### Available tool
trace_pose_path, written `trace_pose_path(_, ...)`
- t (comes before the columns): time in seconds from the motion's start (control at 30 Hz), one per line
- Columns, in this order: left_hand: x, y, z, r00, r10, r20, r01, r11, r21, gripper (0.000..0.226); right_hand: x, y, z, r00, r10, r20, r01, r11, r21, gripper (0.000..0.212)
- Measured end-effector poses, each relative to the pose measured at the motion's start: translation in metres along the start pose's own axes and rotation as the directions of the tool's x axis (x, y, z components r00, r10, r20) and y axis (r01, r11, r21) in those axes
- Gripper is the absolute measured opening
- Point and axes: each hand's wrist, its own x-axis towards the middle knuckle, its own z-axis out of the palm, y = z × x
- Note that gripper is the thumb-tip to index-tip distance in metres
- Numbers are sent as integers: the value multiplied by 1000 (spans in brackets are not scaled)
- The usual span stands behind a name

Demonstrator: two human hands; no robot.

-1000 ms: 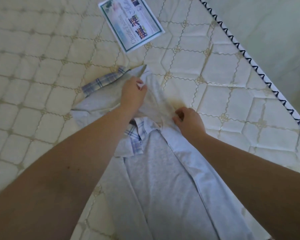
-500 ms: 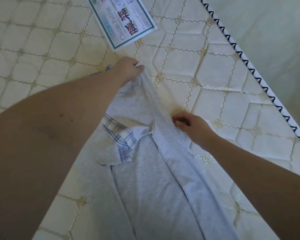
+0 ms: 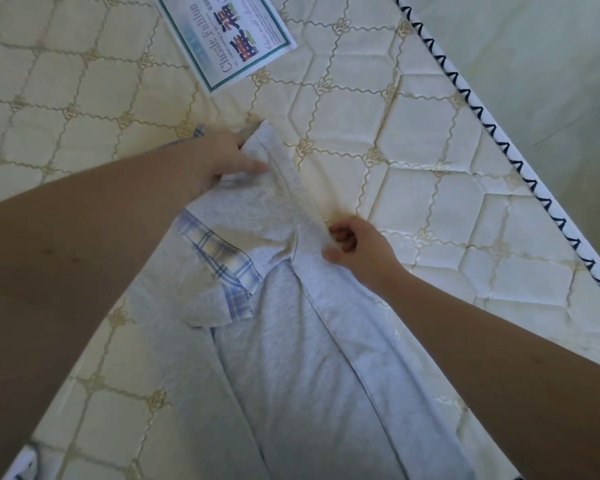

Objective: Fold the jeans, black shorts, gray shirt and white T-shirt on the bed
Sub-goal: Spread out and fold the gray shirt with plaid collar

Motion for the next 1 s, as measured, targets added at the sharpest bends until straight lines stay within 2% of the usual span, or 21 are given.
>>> trace_pose_path(0.07,-7,-7,-4,995,-55,81,29,956,292,82,-1,-1,5,997,-8,-81,2,998,-68,27)
trace_pose_path(0.13,-12,-15,0,1000,0,-15,6,908,418,73,-2,-2,9,986,-8,-166,-11,993,-118,24)
trace_pose_path(0.2,-24,-18,9,982,92,-165,-24,928,373,61,-5,-3,8,967,-9,-255,-30,988,-151,24)
trace_pose_path(0.27,-41,-14,23,902,212,-376,-94,947,308,48,-10,-2,2,956,-25,-292,-36,979,-202,21)
trace_pose_path(0.33,-64,-1,47,739,360,-570,-224,928,297,31,-17,-4,-2,975,-35,-221,-27,962,-271,21)
trace_pose_path(0.37,-79,8,63,687,394,-610,-311,919,243,22,-22,-6,-2,986,-20,-163,-32,949,-314,26)
trace_pose_path(0.4,-94,17,80,688,393,-610,-378,912,160,17,-26,-8,-1,993,17,-114,-57,930,-363,30)
trace_pose_path(0.47,-122,30,120,770,293,-567,-366,931,-16,21,-32,-12,0,991,124,-55,-135,867,-480,27)
trace_pose_path(0.53,-146,32,160,856,118,-504,-215,967,-139,29,-36,-14,-5,974,222,-39,-203,790,-578,26)
trace_pose_path(0.6,-165,26,196,928,-55,-368,-44,966,-256,34,-38,-11,-16,959,282,-33,-239,740,-628,31)
trace_pose_path(0.67,-178,21,225,969,-155,-194,83,938,-335,39,-41,-4,-28,956,293,1,-225,738,-636,36)
trace_pose_path(0.7,-184,20,237,979,-185,-88,133,900,-415,41,-44,-1,-34,957,288,42,-197,748,-633,39)
trace_pose_path(0.73,-190,22,247,978,-206,29,189,820,-540,40,-50,3,-37,954,282,103,-156,758,-634,44)
trace_pose_path(0.8,-204,31,261,952,-206,228,305,553,-775,23,-65,11,-40,937,275,216,-68,748,-660,52)
trace_pose_path(0.83,-210,34,267,945,-177,275,326,451,-831,15,-74,17,-40,932,273,237,-42,734,-678,52)
trace_pose_path(0.9,-222,41,280,951,-125,282,308,382,-871,14,-94,32,-44,940,270,211,-58,733,-677,41)
trace_pose_path(1.0,-242,47,304,952,-132,277,307,368,-878,22,-133,62,-55,943,284,174,-111,760,-640,25)
